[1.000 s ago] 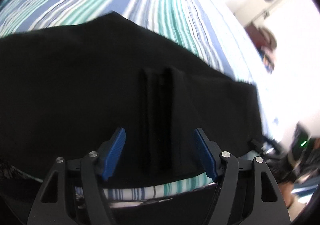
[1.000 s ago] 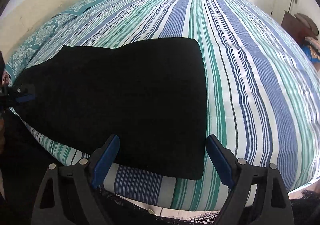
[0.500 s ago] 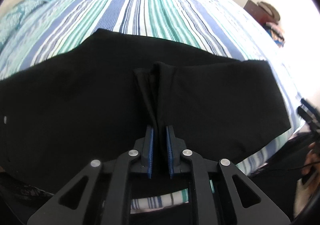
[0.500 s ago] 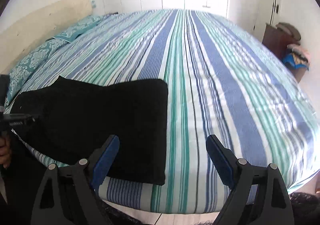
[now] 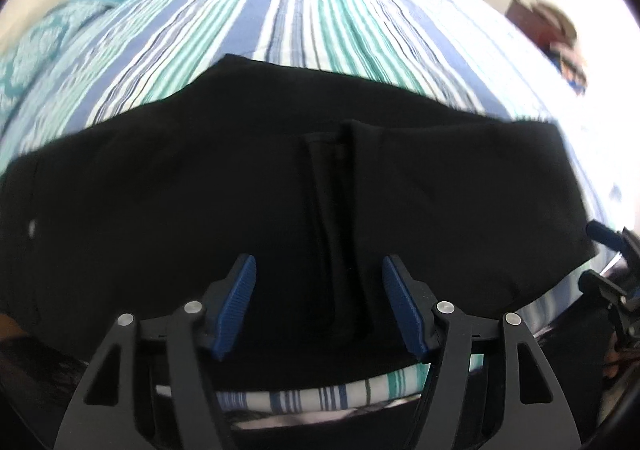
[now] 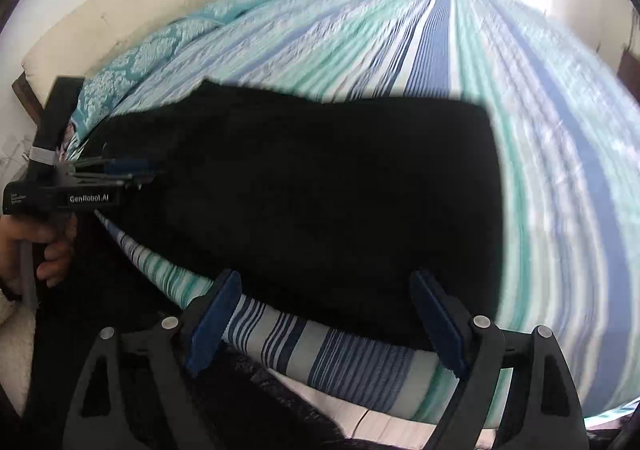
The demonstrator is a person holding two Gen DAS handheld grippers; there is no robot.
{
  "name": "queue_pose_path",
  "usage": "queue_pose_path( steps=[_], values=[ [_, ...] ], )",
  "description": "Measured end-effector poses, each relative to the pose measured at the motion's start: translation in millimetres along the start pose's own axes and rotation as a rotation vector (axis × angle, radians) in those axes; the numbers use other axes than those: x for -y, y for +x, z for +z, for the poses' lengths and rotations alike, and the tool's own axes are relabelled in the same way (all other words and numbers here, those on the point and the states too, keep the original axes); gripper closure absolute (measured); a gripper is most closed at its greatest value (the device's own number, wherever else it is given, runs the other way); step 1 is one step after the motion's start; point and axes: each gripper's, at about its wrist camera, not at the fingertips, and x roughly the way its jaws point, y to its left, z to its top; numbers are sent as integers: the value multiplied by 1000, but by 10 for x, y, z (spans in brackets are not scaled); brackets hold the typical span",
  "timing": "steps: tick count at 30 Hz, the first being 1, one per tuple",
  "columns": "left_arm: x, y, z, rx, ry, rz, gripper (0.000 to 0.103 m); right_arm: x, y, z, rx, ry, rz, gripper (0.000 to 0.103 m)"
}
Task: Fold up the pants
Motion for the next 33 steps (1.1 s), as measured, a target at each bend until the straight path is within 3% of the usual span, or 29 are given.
queue_pose_path(
  steps=[5,11,17,19,20,21,24,25,29,31,33],
  values=[
    [-398,-160,-58,51,-104,73,35,-12,-301,22,130,-39,-44,3],
    [-1167,-381,-241,96,-333,106,35,163,-211,54,109,21,-55,3],
    [-2199,-595,-341,186,-602,71,33,90,-179,104,107,20,-38,3],
    [-2457,-438,-339,121,-607,86,29,23,-131,105,93,-4,-32,3],
    [-2537,-343,-332,86,-600,50,29,-7,-91,102,78,-16,-30,3],
    [-2558,-322,-330,84,-593,33,29,-40,-56,92,67,-24,-29,3],
    [-2421,-373,-265,82,-534,78,27,-118,7,81,44,-43,-24,3],
    [-2368,-410,-241,94,-513,93,27,-142,3,80,47,-49,-24,3],
    [-2355,-792,-154,262,-482,64,27,-196,-23,76,56,-71,-38,3],
    [-2466,-837,-92,266,-457,97,25,-196,-7,64,48,-70,-42,3],
    [-2592,-739,-14,217,-422,138,25,-195,24,48,36,-70,-40,3]
  ],
)
